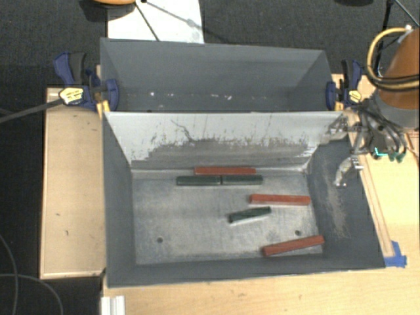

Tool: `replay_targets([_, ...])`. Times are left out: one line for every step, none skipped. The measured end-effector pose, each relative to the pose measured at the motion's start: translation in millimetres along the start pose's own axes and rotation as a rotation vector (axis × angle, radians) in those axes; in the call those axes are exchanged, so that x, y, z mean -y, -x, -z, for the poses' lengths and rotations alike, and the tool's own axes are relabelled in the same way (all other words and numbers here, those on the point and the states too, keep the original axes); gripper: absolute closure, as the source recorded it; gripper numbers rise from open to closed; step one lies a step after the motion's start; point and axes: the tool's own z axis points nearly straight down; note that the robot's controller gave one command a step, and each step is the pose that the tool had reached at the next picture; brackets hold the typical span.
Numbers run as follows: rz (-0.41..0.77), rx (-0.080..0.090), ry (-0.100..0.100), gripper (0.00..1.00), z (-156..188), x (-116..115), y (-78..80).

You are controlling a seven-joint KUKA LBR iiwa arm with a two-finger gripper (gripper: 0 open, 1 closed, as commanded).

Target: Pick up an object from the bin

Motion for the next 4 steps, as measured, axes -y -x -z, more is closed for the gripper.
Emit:
replay_targets([0.004,0.008,-0.002,0.00,4.8,-0.5,1.6])
replay_targets([-0.069,0.011,-0.002,0.00,-60.6,-14.3,-19.0])
replay_targets([0.126,0.016,-0.003,1.00,-150.3,-25.5,-14.3])
replay_targets([0.127,0.016,-0.004,1.00,-150.3,-25.5,-14.3])
